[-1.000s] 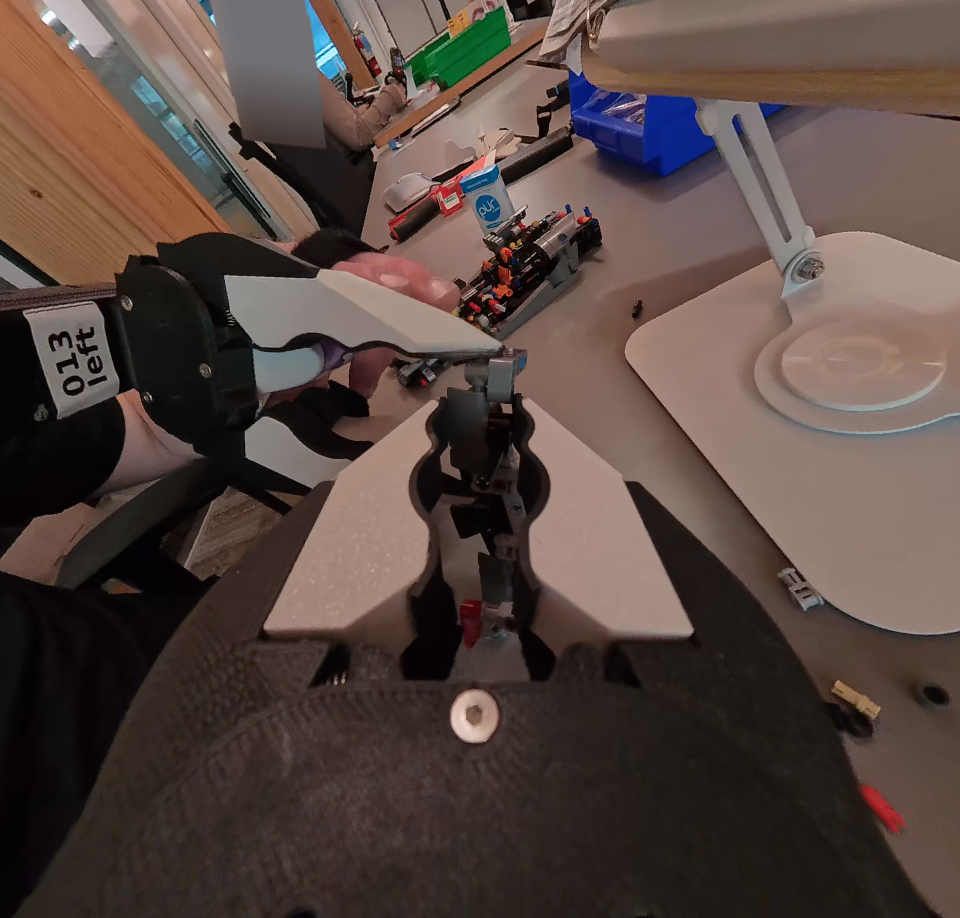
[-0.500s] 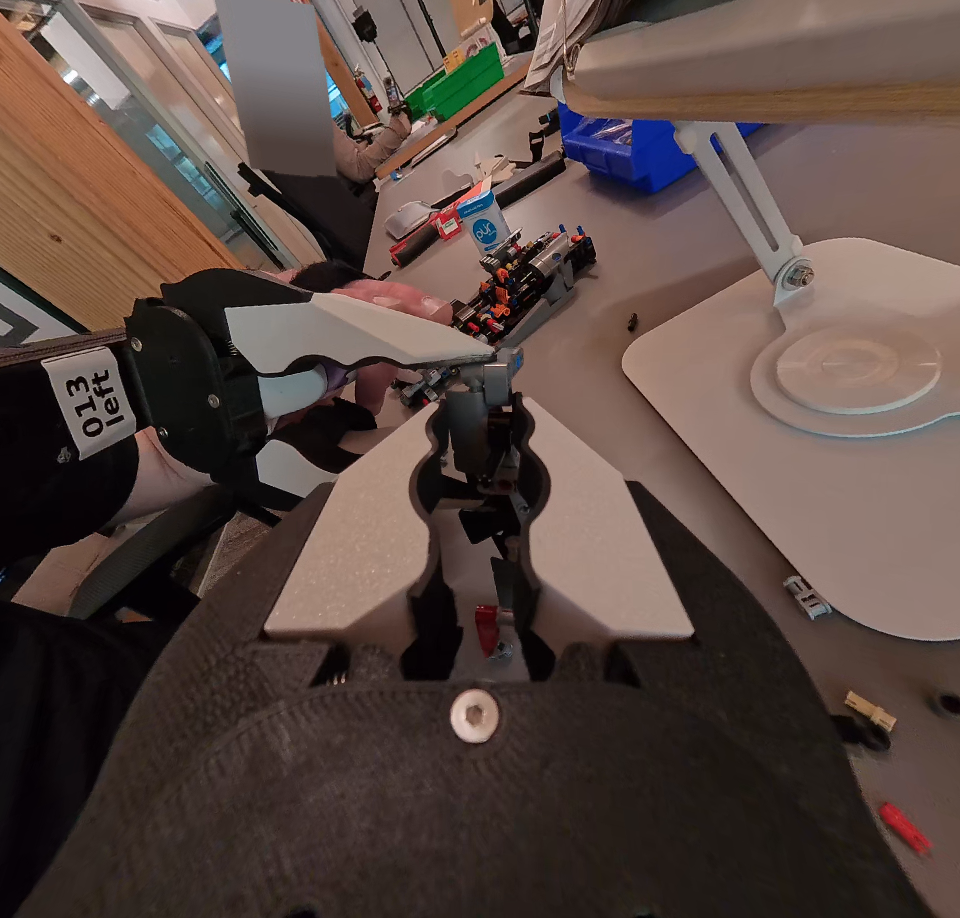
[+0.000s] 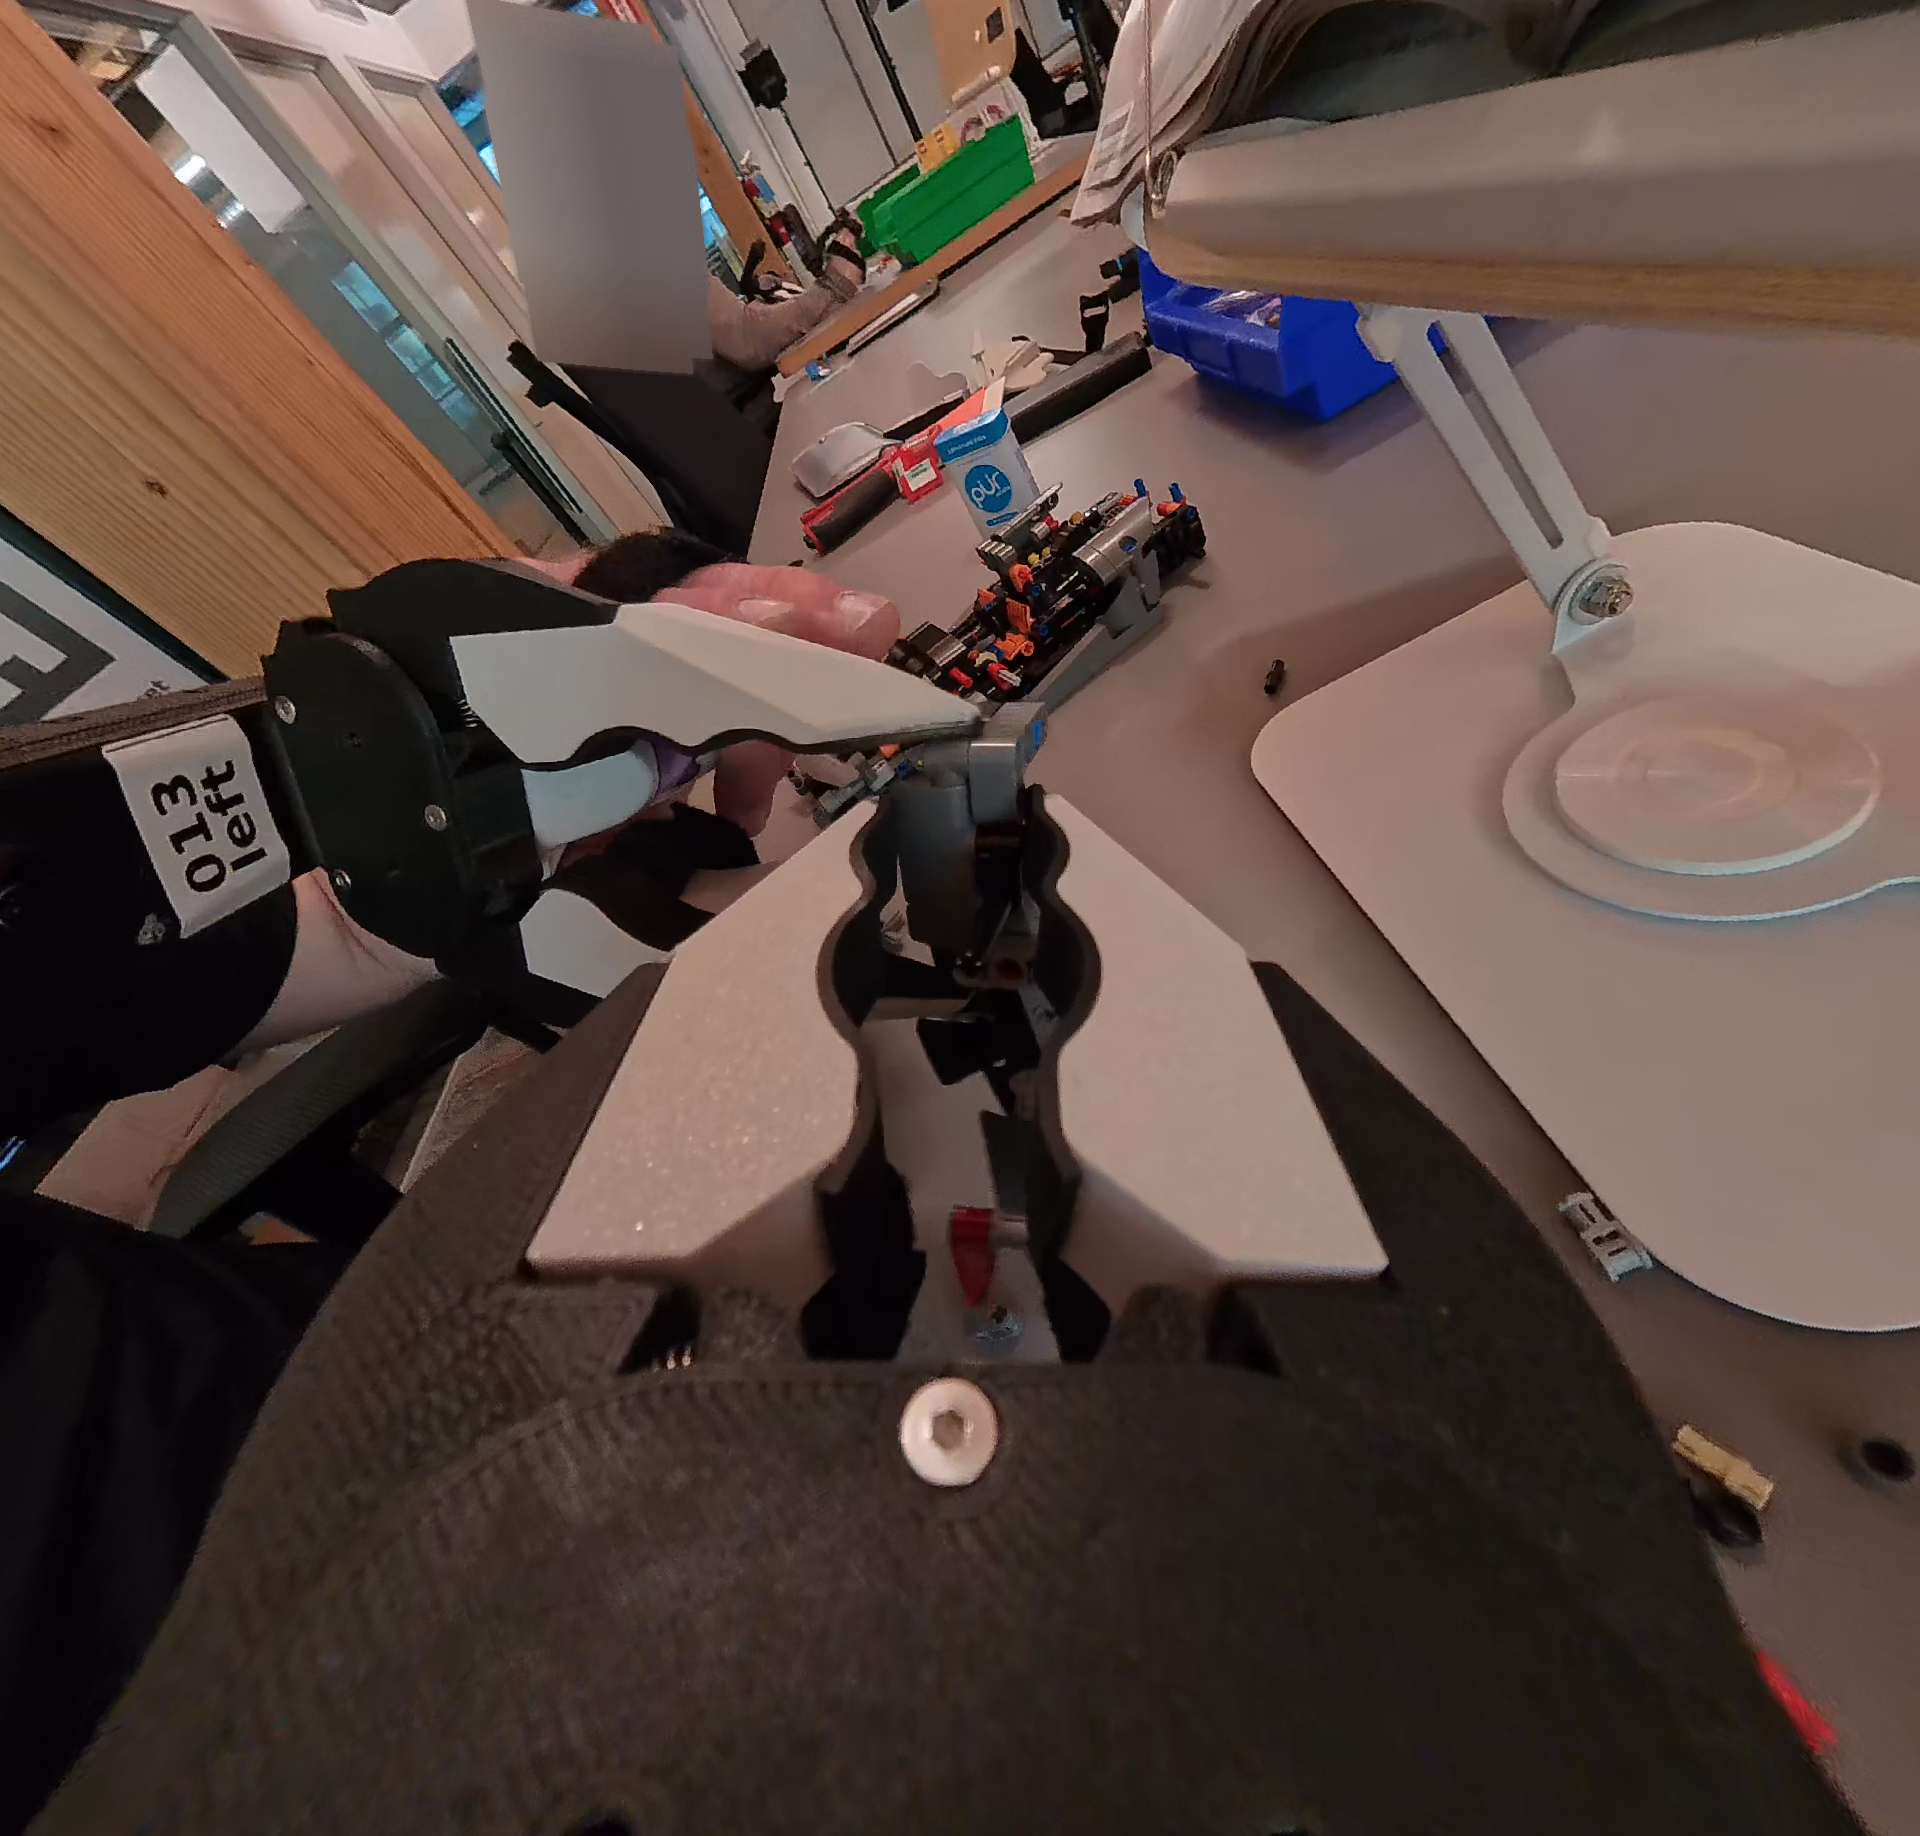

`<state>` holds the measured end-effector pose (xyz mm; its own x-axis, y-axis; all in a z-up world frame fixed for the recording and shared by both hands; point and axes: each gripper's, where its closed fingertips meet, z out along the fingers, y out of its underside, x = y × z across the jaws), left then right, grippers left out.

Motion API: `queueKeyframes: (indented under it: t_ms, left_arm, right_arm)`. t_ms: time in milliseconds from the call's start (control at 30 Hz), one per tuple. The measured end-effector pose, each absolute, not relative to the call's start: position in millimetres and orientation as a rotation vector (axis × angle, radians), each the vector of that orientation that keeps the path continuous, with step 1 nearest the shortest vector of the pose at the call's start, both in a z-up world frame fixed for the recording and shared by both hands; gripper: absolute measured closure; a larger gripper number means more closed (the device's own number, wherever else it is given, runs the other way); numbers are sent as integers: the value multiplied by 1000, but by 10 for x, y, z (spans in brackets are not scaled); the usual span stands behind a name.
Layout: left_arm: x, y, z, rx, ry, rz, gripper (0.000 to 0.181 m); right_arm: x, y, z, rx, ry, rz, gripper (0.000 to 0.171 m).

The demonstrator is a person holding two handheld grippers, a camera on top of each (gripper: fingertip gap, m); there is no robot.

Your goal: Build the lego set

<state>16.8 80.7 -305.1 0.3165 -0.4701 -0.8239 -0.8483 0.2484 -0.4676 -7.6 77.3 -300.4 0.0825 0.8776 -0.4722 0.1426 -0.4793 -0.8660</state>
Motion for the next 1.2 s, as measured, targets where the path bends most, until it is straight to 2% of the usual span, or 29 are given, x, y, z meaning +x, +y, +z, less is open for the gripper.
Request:
queueKeyframes:
  t_ms: [100,167,500,700,833,1200]
  left_arm:
    - [145,736,-2901,-1354,1264,386,116]
    - [83,695,-2827,-1378,1229,343,113]
    - [-252,536,-2909,-1473,1195,229,138]
    - [-350,473,-3026,-1516,1209,193,140]
    - [-468,401,-3278,-1614,1271,159,143]
    - [-719,-2,-3900,-1836,1399,16,143]
  right_arm:
    - [-53,760,-2962,-1705,-1062,1485,150]
    - [-37,724,-2916,-1668,-1117,1500,150]
    - [-119,479,-2938,-1656,-1587,1393,150]
    - [-151,349,-3155,-1721,-1921,1182,150]
    - [-191,250,-3426,-1760,-2173,964,150]
    - [-373,-168,-4076,-1739,-2644,739,149]
